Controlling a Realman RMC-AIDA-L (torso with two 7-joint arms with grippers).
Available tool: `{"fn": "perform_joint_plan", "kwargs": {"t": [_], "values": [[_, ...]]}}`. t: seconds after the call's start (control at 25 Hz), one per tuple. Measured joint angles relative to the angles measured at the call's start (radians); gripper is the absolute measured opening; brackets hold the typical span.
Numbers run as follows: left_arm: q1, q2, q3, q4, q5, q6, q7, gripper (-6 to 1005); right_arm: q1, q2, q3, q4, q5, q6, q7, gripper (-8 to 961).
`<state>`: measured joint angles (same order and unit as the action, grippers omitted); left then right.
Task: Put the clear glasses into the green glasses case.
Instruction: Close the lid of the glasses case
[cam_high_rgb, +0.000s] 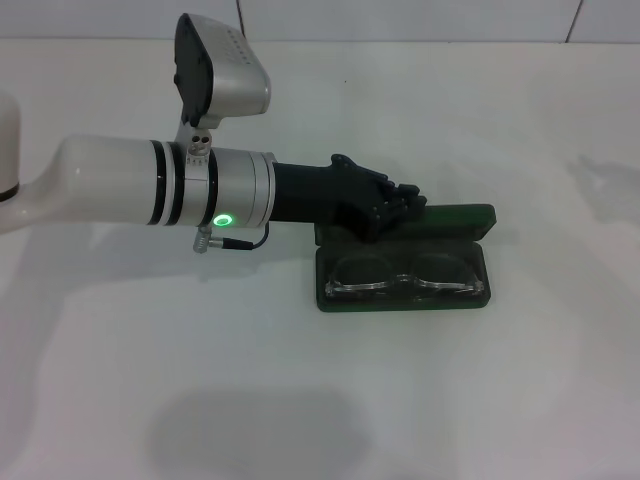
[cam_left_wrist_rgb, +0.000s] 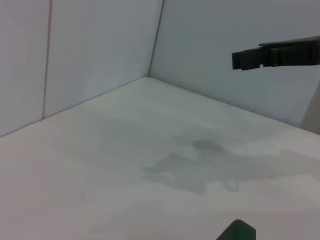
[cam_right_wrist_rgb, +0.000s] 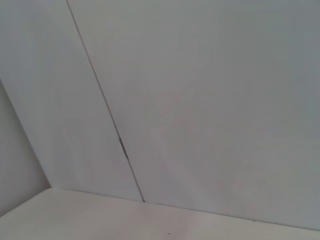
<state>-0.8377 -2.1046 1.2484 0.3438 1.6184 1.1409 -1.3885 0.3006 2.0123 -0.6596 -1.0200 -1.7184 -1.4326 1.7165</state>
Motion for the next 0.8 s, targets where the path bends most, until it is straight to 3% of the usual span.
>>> {"fn": "perform_joint_plan", "kwargs": {"t": [0.6,0.8], "values": [[0.009,0.0,0.008,-0.009,-0.009,0.002,0.001,124,0.0,0.001,0.0,0.024,0.001,0.001,-0.001,242],[0.02,-0.001,0.07,-0.009,-0.051,0.003,0.016,124,0.001,0.0,0.001,0.037,0.002,0.003,-0.009,247]]}}
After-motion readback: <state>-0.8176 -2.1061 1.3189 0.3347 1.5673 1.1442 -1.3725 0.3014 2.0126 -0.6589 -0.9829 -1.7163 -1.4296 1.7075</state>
